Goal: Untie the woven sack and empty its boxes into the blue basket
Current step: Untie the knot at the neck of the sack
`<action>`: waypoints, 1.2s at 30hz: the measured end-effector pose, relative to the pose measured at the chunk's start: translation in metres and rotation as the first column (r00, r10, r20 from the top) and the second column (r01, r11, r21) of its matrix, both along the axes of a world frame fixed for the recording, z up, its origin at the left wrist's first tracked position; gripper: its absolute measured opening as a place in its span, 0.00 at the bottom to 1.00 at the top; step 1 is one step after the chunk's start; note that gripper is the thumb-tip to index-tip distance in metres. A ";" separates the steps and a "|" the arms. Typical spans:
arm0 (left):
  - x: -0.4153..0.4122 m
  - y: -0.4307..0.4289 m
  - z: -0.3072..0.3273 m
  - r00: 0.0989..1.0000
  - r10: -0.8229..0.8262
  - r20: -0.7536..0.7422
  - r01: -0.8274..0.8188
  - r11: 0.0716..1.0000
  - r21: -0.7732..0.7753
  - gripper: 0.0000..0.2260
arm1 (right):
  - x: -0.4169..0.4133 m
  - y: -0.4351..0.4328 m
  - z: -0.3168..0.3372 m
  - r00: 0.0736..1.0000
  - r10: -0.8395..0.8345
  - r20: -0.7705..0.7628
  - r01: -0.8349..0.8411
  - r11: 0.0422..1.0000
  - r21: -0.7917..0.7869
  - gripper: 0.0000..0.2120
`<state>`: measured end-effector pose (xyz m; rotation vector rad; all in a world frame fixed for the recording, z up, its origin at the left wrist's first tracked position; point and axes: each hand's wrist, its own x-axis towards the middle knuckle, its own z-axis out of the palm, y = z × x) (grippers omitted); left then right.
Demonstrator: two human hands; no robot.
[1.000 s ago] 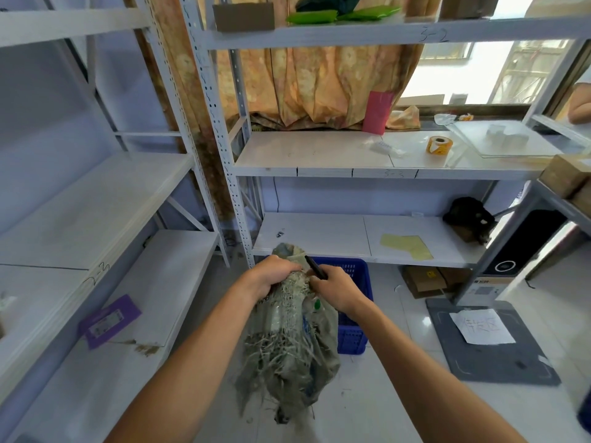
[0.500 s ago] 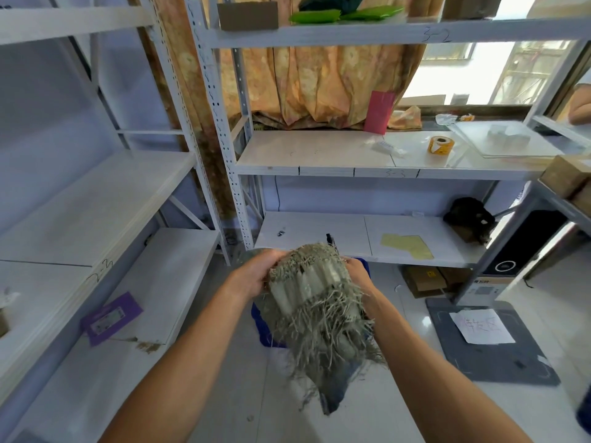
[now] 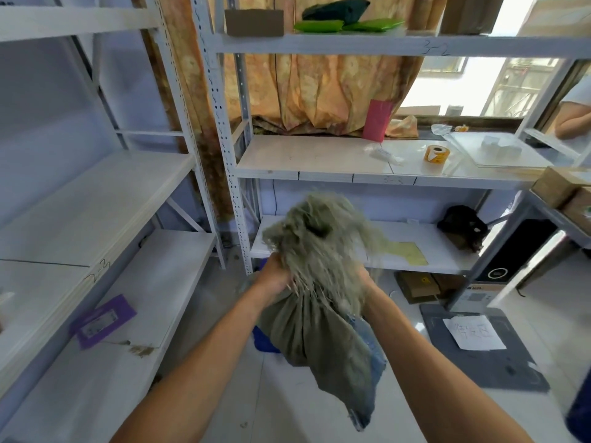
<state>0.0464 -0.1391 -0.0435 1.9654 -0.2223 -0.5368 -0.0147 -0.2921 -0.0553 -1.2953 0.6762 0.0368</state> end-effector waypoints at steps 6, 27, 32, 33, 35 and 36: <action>0.014 -0.001 -0.012 0.966 0.167 -0.197 -0.185 0.980 -0.076 0.41 | 0.007 0.011 -0.004 0.992 0.119 0.034 -0.112 0.979 -0.172 0.17; 0.055 0.068 -0.035 0.942 0.147 -0.303 -0.187 0.976 -0.109 0.35 | 0.042 0.061 -0.022 0.993 -0.093 0.066 0.112 0.902 -0.418 0.12; 0.071 0.075 -0.045 0.957 0.134 -0.258 -0.179 0.971 -0.160 0.24 | 0.045 0.061 -0.018 0.979 -0.178 0.100 0.204 0.865 -0.459 0.16; 0.074 0.074 -0.047 0.962 0.140 -0.235 -0.180 0.971 -0.158 0.22 | 0.046 0.060 -0.017 0.976 -0.188 0.110 0.218 0.858 -0.466 0.16; 0.076 0.069 -0.047 0.972 0.155 -0.178 -0.181 0.973 -0.140 0.14 | 0.050 0.059 -0.014 0.972 -0.200 0.127 0.236 0.857 -0.457 0.16; 0.075 0.067 -0.043 0.974 0.148 -0.173 -0.176 0.972 -0.157 0.09 | 0.052 0.058 -0.012 0.970 -0.200 0.138 0.240 0.867 -0.437 0.16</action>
